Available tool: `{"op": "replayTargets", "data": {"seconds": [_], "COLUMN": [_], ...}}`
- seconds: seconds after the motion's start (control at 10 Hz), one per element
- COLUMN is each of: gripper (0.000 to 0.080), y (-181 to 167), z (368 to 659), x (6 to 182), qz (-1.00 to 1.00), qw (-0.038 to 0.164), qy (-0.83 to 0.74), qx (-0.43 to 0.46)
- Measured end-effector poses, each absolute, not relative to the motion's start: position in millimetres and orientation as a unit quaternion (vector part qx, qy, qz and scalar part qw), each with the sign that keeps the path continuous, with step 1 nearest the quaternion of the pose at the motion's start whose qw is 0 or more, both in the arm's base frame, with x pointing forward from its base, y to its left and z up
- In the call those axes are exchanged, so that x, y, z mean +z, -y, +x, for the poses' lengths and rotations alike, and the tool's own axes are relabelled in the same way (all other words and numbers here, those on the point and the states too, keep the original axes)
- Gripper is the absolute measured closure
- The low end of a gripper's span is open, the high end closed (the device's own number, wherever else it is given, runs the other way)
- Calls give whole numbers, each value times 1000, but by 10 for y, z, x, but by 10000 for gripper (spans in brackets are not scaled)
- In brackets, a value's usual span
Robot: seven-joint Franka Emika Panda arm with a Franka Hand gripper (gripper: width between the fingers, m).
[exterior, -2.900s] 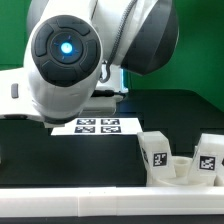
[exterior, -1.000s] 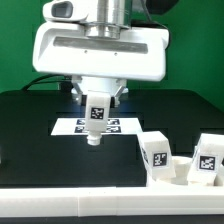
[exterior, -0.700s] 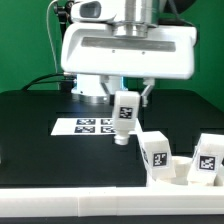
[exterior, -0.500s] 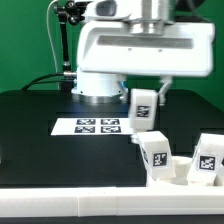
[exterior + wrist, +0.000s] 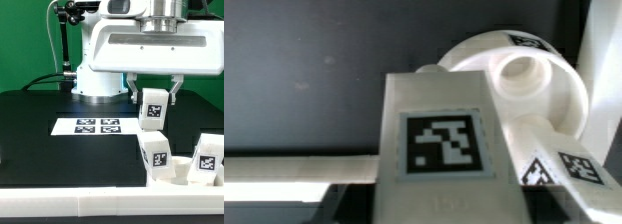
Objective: Assemble stool
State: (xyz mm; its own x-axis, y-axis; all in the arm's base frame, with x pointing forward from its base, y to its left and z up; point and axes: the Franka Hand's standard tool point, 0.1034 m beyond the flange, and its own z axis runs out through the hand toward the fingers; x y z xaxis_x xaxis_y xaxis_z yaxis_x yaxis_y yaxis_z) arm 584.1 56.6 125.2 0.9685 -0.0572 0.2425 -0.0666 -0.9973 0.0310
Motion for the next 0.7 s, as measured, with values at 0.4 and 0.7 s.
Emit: {"op": "replayTargets", "data": {"seconds": [0.4,0.7], "gripper": [461,461], "y": [-838,-835], "z": [6034,6029], "x": [1253,1239], "qz": [991,991], "qw": [13,13], "qy": [26,26], "qx": [132,131]}}
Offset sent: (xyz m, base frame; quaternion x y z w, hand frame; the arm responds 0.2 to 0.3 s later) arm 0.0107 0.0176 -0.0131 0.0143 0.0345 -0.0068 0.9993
